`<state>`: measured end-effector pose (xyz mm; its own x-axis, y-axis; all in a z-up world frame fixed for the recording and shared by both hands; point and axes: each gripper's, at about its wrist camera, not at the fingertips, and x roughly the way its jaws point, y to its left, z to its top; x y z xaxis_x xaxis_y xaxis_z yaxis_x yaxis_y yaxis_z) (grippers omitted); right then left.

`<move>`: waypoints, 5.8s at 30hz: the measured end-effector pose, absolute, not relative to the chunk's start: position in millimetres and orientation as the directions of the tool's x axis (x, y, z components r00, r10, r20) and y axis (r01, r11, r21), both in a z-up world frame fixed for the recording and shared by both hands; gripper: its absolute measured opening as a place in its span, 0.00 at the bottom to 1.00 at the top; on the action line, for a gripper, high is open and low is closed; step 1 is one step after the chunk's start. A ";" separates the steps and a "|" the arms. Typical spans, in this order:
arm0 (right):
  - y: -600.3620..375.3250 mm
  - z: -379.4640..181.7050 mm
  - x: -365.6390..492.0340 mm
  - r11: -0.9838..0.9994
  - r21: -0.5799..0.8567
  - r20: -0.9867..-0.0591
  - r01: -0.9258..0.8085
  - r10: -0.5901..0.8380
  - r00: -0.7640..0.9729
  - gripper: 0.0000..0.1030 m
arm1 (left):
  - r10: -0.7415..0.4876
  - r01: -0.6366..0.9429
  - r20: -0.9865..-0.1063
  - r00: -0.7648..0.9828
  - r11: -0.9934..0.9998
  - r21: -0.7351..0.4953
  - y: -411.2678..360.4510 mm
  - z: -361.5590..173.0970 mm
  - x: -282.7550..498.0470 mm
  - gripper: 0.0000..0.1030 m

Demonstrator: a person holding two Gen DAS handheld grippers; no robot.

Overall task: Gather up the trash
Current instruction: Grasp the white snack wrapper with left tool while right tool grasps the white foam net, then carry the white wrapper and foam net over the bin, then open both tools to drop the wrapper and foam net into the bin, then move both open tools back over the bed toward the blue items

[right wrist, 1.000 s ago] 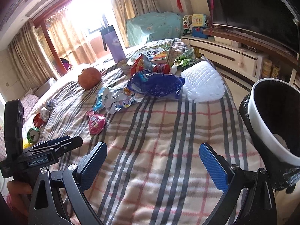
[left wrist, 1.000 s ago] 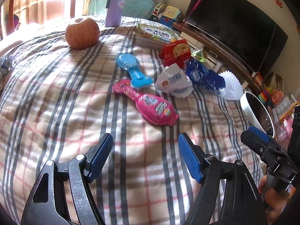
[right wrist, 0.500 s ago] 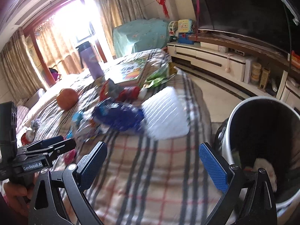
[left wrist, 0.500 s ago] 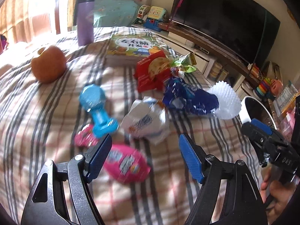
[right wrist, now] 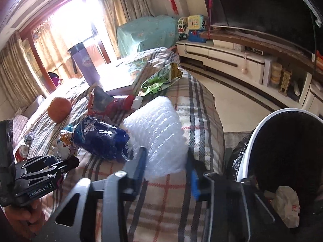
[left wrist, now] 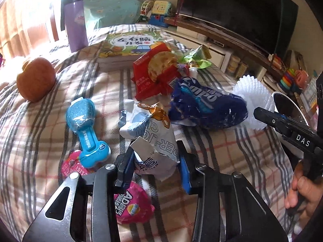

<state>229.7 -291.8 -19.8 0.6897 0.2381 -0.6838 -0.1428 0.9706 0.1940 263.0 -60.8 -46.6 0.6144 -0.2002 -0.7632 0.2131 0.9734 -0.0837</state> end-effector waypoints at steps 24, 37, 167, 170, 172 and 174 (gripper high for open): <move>-321.4 14.1 160.6 0.981 0.161 -0.632 -0.111 0.189 0.751 0.25 | -0.381 0.380 -0.707 0.596 0.909 -0.169 -116.5 -9.1 190.8 0.33; -361.9 21.7 123.9 0.986 0.164 -0.621 -0.039 0.134 0.772 0.25 | -0.434 0.466 -0.705 0.561 0.869 -0.164 -165.7 -2.2 177.2 0.33; -268.3 -11.3 148.6 0.943 0.234 -0.677 -0.238 0.333 0.656 0.89 | -0.275 0.126 -0.785 0.555 0.961 -0.248 -25.6 -40.2 180.0 0.72; -260.4 -12.6 155.0 0.940 0.229 -0.683 -0.254 0.341 0.646 0.89 | -0.265 0.105 -0.787 0.558 0.962 -0.250 -16.7 -41.5 182.2 0.72; -255.0 -13.3 159.1 0.937 0.224 -0.684 -0.268 0.347 0.641 0.89 | -0.260 0.092 -0.787 0.560 0.963 -0.252 -11.3 -42.1 183.9 0.72; -250.4 -14.4 162.7 0.935 0.217 -0.687 -0.281 0.350 0.637 0.89 | -0.252 0.081 -0.789 0.560 0.965 -0.251 -6.2 -43.0 186.0 0.72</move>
